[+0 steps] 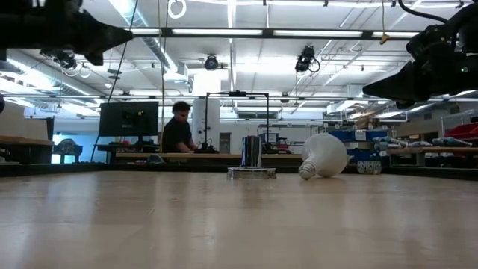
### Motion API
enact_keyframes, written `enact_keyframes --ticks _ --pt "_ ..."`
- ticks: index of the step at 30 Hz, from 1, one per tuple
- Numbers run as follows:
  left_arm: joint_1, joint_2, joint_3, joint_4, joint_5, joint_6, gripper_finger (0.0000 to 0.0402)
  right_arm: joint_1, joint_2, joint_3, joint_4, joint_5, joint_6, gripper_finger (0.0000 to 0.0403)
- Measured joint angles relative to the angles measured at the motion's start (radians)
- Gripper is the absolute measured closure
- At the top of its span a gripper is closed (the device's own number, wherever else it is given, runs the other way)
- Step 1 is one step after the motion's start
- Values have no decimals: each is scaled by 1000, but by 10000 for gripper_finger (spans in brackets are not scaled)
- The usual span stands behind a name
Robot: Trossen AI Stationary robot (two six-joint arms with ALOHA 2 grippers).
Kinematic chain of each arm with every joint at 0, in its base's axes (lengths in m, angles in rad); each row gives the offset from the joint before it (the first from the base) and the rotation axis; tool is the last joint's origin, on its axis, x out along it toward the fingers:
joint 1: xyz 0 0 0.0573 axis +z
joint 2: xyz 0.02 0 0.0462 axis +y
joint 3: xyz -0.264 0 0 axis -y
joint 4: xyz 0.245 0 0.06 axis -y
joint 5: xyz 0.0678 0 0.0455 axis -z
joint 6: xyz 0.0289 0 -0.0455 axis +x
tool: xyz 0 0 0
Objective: Screw lightbulb
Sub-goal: Return to Home Position
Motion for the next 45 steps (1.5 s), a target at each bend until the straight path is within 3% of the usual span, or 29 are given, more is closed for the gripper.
enact_keyframes --ticks 4,11,16,23,30,45 --pt "-15 -126 -22 -90 1 -18 402 0 0 0 -1 -2 13 395" --pt "-44 -123 -23 -128 19 -15 402 -18 0 0 -3 -9 23 395" --pt "-55 -124 -48 -125 0 -17 402 -64 -4 2 -25 -80 42 396" --pt "-61 -124 -199 64 -41 -33 402 -142 -7 2 -33 -115 42 396" --pt "-61 -123 -202 -34 -97 -32 402 -158 -7 3 -28 -161 62 396" --pt "-61 -118 -203 -39 -114 -31 401 -157 34 4 -33 -119 35 386"
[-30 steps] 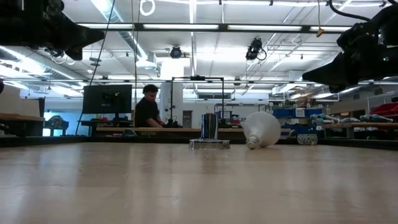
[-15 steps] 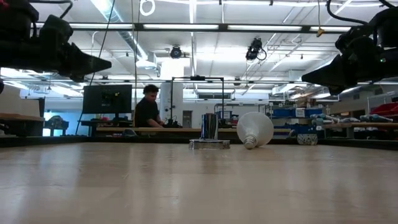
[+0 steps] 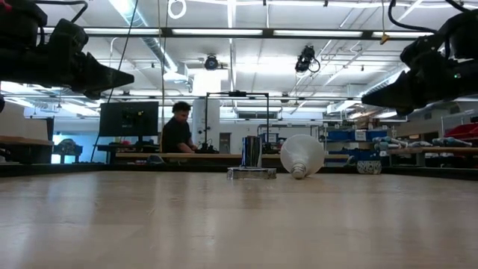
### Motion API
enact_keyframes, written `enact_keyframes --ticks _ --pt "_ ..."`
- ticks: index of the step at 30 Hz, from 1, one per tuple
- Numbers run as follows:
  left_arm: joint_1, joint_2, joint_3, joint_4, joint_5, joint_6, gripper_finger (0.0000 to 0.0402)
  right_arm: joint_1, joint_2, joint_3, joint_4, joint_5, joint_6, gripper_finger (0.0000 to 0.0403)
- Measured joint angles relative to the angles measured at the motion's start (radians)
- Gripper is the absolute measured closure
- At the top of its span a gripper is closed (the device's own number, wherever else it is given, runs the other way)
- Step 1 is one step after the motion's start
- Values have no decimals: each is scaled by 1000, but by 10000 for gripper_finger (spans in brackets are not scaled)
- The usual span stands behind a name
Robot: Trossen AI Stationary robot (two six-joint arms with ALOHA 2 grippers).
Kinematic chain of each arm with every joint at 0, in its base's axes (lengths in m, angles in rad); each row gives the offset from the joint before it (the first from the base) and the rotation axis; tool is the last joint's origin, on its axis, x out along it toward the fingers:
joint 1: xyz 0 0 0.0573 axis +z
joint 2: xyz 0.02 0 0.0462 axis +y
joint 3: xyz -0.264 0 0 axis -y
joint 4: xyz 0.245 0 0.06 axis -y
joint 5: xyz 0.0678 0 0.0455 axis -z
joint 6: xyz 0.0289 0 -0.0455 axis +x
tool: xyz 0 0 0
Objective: Screw lightbulb
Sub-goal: Return to Home Position
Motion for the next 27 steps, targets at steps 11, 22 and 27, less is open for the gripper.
enact_keyframes --ticks 11,22,27 --pt "0 0 0 12 99 -2 401 1 19 0 1 2 -21 380" --pt "0 0 0 32 105 0 400 1 19 0 13 4 -22 381" --pt "0 0 0 32 105 0 400 1 19 0 18 4 -22 382"
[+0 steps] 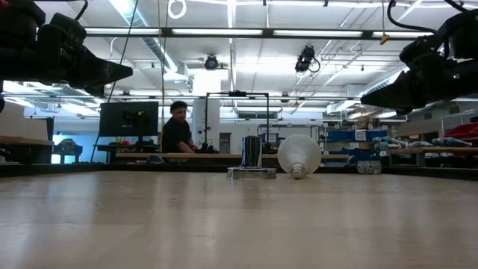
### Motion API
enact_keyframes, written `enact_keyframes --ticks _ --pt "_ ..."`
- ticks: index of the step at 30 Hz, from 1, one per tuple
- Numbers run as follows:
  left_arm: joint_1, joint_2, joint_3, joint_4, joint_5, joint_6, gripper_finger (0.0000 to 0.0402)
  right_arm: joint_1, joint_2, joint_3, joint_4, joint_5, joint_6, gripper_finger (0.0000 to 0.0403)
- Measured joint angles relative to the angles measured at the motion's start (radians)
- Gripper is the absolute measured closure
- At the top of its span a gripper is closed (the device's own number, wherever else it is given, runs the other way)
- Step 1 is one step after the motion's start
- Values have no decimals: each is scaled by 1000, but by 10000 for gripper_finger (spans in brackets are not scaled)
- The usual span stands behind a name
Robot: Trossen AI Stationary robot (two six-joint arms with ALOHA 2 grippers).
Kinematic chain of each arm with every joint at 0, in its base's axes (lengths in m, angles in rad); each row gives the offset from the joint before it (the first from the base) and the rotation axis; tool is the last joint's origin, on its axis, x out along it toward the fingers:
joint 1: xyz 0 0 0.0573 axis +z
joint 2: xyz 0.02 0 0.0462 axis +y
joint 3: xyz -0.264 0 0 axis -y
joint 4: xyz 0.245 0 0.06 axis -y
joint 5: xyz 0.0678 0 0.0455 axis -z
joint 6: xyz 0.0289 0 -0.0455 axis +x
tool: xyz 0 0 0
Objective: Screw lightbulb
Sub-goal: Return to Home Position
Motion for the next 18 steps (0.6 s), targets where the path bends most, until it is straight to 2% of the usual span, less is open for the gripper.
enact_keyframes --ticks 18 --pt "0 0 0 0 0 0 400 0 0 0 1 0 0 382"
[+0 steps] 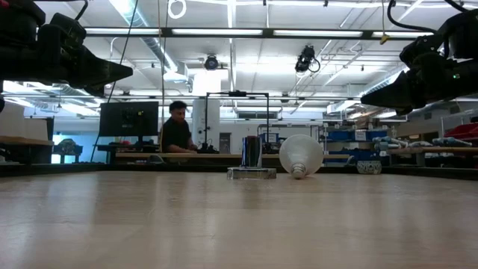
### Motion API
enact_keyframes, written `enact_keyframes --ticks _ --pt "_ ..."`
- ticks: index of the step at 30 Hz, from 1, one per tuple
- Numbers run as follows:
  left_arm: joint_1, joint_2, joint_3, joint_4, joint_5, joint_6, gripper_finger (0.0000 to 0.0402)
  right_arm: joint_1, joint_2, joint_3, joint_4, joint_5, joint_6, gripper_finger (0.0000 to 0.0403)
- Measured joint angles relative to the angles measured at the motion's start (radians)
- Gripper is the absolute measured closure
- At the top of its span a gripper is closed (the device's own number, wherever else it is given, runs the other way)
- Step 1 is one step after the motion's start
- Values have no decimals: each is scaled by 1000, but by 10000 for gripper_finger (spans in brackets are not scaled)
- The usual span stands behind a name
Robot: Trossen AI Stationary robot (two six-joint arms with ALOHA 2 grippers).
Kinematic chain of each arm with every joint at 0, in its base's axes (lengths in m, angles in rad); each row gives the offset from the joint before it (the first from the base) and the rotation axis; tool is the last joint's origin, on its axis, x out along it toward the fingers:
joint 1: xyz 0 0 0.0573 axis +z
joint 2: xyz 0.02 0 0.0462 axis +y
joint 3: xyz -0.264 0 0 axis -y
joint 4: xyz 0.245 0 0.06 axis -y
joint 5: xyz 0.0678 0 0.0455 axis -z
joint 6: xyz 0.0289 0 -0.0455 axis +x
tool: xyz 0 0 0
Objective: Screw lightbulb
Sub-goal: Return to Home Position
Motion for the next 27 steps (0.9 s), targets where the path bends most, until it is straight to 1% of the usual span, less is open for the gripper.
enact_keyframes --ticks 27 --pt "0 0 0 0 0 -1 400 0 0 0 0 0 0 386"
